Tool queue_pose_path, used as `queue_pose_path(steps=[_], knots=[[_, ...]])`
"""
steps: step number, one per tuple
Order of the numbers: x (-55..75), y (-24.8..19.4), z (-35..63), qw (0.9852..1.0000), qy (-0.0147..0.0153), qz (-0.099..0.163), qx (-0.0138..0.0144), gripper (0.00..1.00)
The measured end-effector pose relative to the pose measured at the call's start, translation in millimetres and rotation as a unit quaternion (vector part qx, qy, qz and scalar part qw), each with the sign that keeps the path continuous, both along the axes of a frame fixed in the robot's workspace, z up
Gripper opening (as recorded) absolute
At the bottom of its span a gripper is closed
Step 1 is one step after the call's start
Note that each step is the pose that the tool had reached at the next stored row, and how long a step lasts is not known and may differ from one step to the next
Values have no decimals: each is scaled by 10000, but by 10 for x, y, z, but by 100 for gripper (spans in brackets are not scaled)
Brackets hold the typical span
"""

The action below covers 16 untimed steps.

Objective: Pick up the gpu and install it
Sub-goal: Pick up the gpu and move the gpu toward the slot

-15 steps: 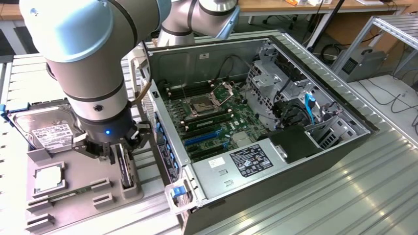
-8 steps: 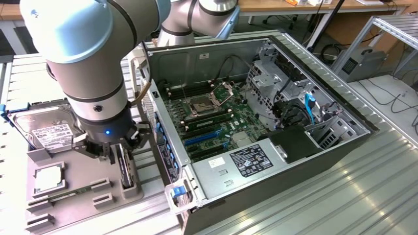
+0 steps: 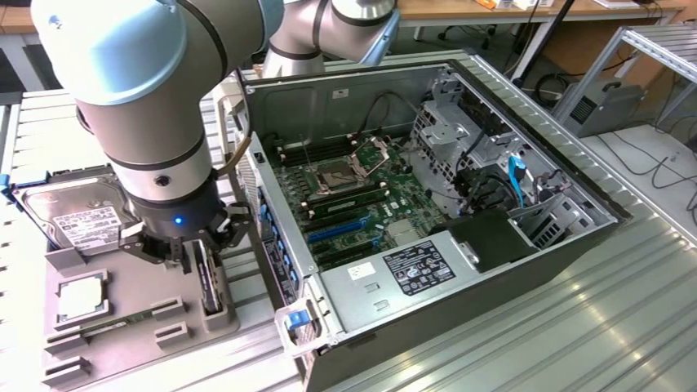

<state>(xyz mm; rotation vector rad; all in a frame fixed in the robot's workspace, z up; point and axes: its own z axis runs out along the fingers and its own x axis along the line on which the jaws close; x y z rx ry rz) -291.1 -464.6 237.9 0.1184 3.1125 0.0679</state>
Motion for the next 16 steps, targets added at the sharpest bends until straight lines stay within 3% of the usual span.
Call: queue_pose_path(steps=[12, 15, 16], knots=[[-1, 0, 0, 10000, 0, 0, 0, 42], [-1, 0, 0, 10000, 0, 0, 0, 28], [-1, 0, 0, 10000, 0, 0, 0, 27]])
